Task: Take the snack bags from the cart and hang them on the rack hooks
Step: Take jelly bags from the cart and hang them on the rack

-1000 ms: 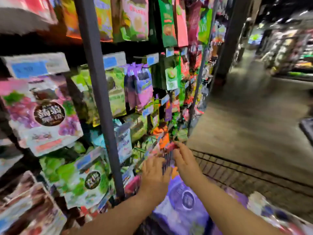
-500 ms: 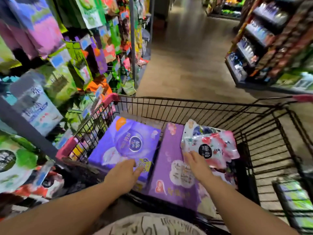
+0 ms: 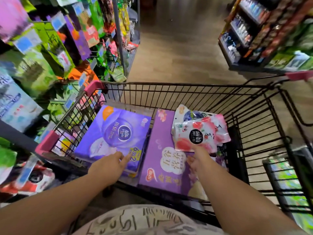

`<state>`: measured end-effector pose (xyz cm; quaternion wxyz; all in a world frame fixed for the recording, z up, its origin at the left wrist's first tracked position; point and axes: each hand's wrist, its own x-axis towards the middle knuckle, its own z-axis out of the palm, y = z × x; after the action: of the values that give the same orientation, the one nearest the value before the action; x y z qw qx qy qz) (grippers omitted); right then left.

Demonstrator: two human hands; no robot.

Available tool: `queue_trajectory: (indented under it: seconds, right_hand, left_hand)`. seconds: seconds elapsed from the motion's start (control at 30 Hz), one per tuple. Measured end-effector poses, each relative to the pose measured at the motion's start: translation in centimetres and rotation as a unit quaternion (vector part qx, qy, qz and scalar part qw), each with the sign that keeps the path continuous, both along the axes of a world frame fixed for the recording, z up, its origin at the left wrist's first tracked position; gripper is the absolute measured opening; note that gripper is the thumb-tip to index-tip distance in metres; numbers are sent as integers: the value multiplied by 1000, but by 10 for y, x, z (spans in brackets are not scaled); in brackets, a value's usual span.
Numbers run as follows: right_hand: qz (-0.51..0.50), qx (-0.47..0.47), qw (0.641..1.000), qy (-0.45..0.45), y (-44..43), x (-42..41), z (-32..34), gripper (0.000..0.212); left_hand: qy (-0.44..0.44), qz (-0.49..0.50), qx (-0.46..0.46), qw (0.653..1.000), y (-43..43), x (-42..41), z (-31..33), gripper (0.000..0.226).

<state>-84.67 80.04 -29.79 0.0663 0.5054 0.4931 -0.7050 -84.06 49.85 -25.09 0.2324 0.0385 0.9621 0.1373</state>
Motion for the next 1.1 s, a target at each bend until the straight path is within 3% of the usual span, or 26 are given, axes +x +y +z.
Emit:
queue_trajectory:
  seconds: [0.17, 0.3, 0.4, 0.53, 0.63, 0.73, 0.8, 0.83, 0.93, 1.0, 1.1]
  right_hand:
    - [-137, -59, 989, 23, 7, -12, -9, 16]
    - [-169, -54, 984, 14, 3, -18, -16, 18]
    - [-164, -20, 986, 26, -2, -20, -21, 14]
    - [-35, 177, 982, 47, -2, -23, -13, 31]
    - [94, 258, 956, 98, -8, -24, 7, 40]
    - [193, 234, 942, 146, -24, -25, 24, 30]
    - [243, 187, 935, 176, -43, -24, 30, 11]
    - [264, 158, 933, 188, -55, -23, 33, 11]
    - [324, 69, 921, 204, -88, -19, 29, 10]
    - [350, 50, 913, 204, -104, -16, 29, 15]
    - [364, 58, 907, 202, -113, -15, 29, 41]
  left_hand:
    - [5, 6, 15, 1000, 0, 1, -2, 55]
    - [-11, -52, -27, 998, -4, -1, -5, 72]
    - [-5, -5, 10, 1000, 0, -1, -1, 62]
    - [1, 2, 25, 1000, 2, 1, 3, 53]
    - [2, 1, 30, 1000, 3, 1, 4, 51]
    - [-29, 10, 21, 999, 2, 0, 4, 52]
    - [-48, 2, 19, 999, 0, -1, 7, 71]
    - [-46, -2, 29, 998, 0, -1, 8, 77]
    - [-35, 15, 59, 998, 2, 1, 18, 59]
    - [-38, 27, 68, 997, 0, 3, 22, 65]
    - [-48, 77, 97, 991, -5, 5, 21, 62]
